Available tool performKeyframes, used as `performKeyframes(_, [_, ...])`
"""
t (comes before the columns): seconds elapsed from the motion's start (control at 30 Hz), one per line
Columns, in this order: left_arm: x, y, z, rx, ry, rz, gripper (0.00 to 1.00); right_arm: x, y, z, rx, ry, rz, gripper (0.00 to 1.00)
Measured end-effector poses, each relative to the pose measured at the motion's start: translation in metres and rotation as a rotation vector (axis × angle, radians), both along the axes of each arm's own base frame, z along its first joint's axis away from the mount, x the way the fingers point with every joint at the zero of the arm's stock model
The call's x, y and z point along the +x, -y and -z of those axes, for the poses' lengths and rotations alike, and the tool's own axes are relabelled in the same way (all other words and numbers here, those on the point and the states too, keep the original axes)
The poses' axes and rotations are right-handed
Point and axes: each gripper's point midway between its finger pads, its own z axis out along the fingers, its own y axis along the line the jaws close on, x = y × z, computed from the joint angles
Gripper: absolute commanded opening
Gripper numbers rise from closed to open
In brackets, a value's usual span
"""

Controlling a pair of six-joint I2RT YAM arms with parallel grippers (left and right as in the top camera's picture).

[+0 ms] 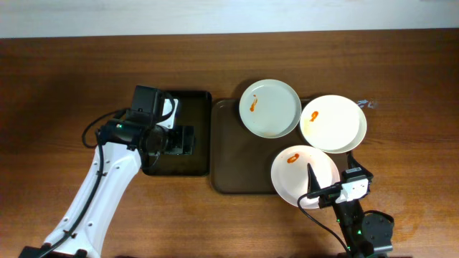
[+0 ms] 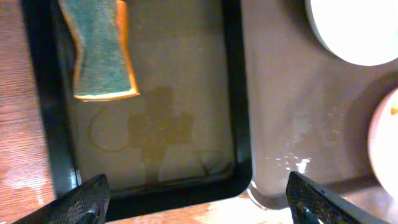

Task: Clean dirty plates on tray and stack at the side
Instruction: 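Reach the right gripper to the top white plate and grip its rim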

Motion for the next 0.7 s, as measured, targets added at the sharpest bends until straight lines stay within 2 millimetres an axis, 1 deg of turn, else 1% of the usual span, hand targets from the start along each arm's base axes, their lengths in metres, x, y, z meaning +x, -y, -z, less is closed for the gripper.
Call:
performKeyframes(0.13, [0.005, -0.007, -0.001, 0.037, 0.023, -0.018, 0.88, 0.000, 0.000, 0.000, 0.000, 0.000, 0.000, 0.98])
performKeyframes(0.23, [0.016, -0.006, -0.013, 0.032, 0.068, -0.021, 0.91, 0.000, 0.000, 0.000, -0.001, 0.000, 0.000, 0.98])
performKeyframes(0.37, [0.004, -0.008, -0.009, 0.044, 0.014, -0.020, 0.91, 0.000, 0.000, 0.000, 0.000, 0.000, 0.000, 0.98])
performKeyframes(0.43, [0.004, -0.008, -0.009, 0.044, 0.014, -0.020, 0.92, 0.000, -0.002, 0.000, 0.000, 0.000, -0.009, 0.98])
performKeyframes(0.47, [0.005, -0.008, -0.009, 0.043, 0.019, -0.020, 0.94, -0.001, -0.006, -0.001, 0.003, 0.005, -0.037, 0.98])
performKeyframes(0.5, [0.005, -0.008, -0.009, 0.042, 0.022, -0.020, 1.00, -0.002, -0.010, -0.002, 0.004, 0.009, -0.059, 0.98])
performKeyframes(0.57, [0.005, -0.008, -0.009, 0.043, 0.022, -0.019, 1.00, -0.005, -0.019, -0.006, 0.014, 0.022, -0.115, 0.98])
performKeyframes(0.63, [0.005, -0.008, -0.009, 0.042, 0.019, -0.023, 1.00, -0.007, -0.024, -0.002, 0.084, -0.028, -0.139, 0.98])
performKeyframes(0.67, [0.005, -0.008, -0.009, 0.042, 0.019, -0.023, 1.00, -0.010, -0.025, -0.004, 0.128, -0.063, -0.144, 0.98])
performKeyframes(0.7, [0.005, -0.008, -0.009, 0.042, 0.019, -0.023, 1.00, -0.012, -0.026, -0.011, 0.157, -0.083, -0.145, 0.98])
